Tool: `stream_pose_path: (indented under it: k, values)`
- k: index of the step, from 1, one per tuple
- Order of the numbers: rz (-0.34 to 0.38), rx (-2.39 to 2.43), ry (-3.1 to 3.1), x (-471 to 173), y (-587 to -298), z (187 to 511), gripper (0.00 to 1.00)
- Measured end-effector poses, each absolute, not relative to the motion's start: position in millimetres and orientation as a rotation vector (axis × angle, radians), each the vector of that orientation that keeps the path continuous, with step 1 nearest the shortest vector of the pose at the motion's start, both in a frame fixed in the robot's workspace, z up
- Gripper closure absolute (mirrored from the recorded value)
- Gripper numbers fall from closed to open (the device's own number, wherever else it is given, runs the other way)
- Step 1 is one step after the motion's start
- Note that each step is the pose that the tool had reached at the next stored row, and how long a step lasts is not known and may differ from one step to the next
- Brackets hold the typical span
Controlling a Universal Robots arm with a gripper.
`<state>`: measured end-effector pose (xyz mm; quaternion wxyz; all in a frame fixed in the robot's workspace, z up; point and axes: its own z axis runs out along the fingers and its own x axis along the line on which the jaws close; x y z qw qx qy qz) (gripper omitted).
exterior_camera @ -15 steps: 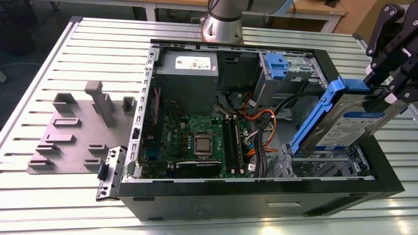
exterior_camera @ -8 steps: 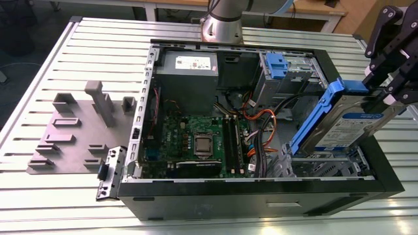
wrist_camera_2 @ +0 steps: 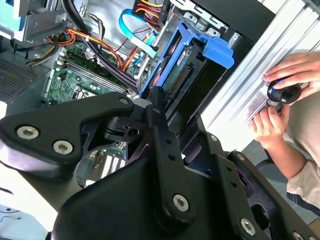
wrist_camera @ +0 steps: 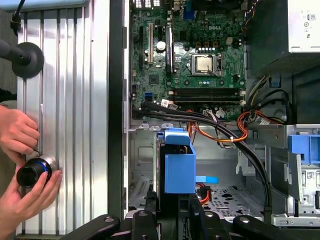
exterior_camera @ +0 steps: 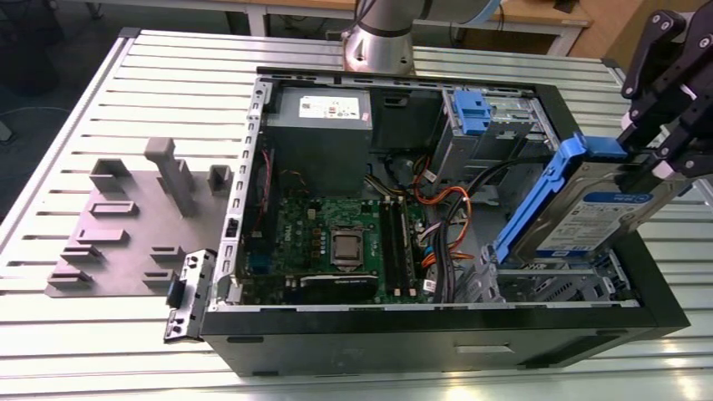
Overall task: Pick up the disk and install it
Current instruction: 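Insert the disk into the insertion slot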
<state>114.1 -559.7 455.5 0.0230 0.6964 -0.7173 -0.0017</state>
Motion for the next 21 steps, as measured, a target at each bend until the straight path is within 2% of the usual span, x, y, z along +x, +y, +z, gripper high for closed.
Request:
stream_pose_path:
  k: [21]
  values:
    - [0.002, 2.139, -2.231, 113.7, -558.1, 443.5, 0.65]
